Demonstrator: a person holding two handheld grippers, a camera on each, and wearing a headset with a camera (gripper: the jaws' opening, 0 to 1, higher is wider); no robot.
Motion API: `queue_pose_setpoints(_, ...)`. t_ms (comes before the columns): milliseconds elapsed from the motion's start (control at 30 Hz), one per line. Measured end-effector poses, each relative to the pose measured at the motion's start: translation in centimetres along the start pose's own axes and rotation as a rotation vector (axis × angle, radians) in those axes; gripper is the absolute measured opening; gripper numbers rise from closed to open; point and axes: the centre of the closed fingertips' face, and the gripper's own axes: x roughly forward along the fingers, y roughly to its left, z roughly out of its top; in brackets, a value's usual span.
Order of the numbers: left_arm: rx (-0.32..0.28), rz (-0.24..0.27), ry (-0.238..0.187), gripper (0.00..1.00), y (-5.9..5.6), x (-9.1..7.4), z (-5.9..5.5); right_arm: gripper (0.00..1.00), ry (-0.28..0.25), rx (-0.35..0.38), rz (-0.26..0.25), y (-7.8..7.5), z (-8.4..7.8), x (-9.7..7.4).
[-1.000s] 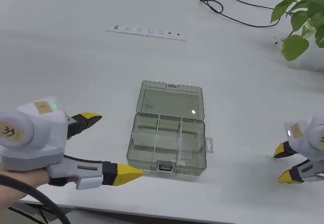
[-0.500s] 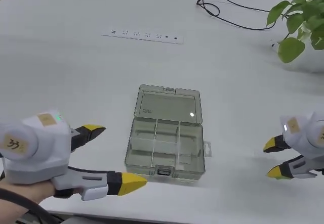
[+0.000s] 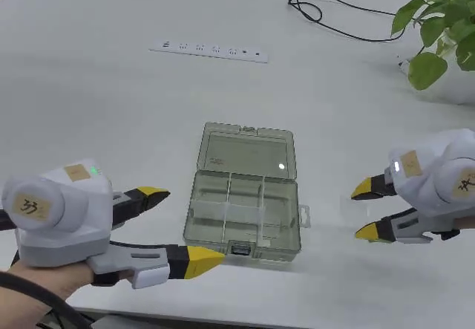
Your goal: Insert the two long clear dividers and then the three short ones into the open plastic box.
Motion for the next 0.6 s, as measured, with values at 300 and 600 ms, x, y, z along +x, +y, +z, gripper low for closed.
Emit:
queue_pose_setpoints(300, -0.041, -0.018, 0.006, 0.72, -0.5, 1.0, 1.1, 0.32, -0.052, -0.091, -0.025, -0.5, 4.8, -0.4)
queue_pose_setpoints(600, -0.209, -0.069, -0.032, 0.62, -2.2, 2.5, 2.8, 0.32, -0.077, -0.160, -0.060, -0.8, 7.6, -0.4)
